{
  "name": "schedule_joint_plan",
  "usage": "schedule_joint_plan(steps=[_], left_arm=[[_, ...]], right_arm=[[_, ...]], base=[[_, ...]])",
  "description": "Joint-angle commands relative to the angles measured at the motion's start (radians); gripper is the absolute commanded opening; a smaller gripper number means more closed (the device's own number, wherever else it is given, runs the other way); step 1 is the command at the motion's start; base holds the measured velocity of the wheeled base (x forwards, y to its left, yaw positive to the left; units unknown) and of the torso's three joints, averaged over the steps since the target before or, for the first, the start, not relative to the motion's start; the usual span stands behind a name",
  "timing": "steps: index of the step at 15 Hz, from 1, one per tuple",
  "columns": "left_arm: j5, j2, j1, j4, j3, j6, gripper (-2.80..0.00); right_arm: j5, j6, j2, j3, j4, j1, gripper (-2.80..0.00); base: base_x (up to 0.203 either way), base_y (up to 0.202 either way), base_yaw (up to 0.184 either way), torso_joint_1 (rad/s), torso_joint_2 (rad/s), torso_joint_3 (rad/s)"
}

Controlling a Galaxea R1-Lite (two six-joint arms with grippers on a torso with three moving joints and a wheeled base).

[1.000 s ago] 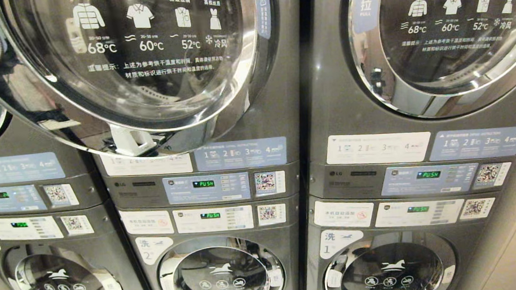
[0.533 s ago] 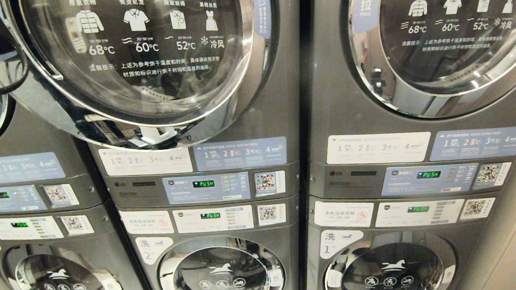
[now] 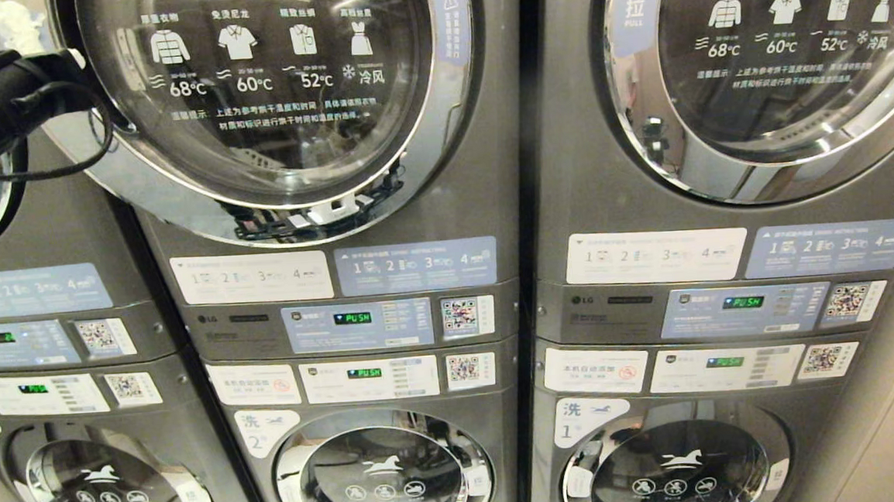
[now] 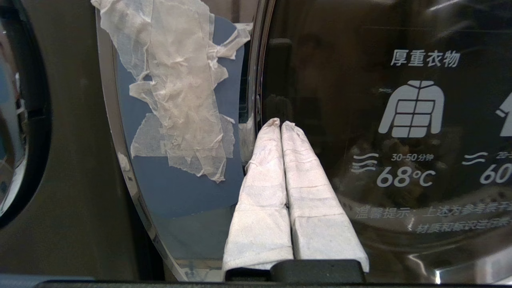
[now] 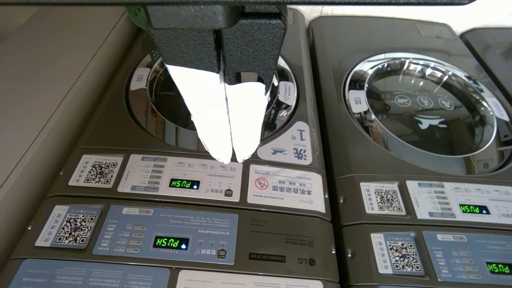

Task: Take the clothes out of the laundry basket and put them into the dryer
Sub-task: Close the dryer

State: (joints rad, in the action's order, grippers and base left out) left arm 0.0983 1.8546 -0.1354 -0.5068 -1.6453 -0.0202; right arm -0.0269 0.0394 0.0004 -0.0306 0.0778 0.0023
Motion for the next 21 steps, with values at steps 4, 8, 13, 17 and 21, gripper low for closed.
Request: schedule_joint_plan(steps=[4,8,13,17,21], left_arm=[[0.022,0.244,-0.038,-0.04,-0.204,0.0,-2.8],[0.024,0.331,-0.05,-0.111,-0.284,0.025,-2.8],[0.026,0.38,-0.051,-0.167,-0.283,0.037,-2.8],[0.024,0.407,-0.05,-0.169,-0.283,0.036,-2.8],[0.026,0.438,-0.05,-0.17,-0.284,0.037,-2.8]], right_arm=[[-0.001,0.001,-0.002,0.0,0.0,0.001,-2.8],[-0.001,0.002,-0.002,0.0,0.0,0.001,-2.8],[-0.001,0.002,-0.002,0.0,0.0,0.001,-2.8],[-0.001,0.001,-0.002,0.0,0.0,0.001,-2.8],[-0.002,-0.001,-0.002,0.001,-0.001,0.001,-2.8]], base=[[0.0,0.0,0.0,0.0,0.0,0.0],[0.0,0.0,0.0,0.0,0.0,0.0],[0.0,0.0,0.0,0.0,0.0,0.0],[0.0,0.0,0.0,0.0,0.0,0.0],[0.0,0.0,0.0,0.0,0.0,0.0]])
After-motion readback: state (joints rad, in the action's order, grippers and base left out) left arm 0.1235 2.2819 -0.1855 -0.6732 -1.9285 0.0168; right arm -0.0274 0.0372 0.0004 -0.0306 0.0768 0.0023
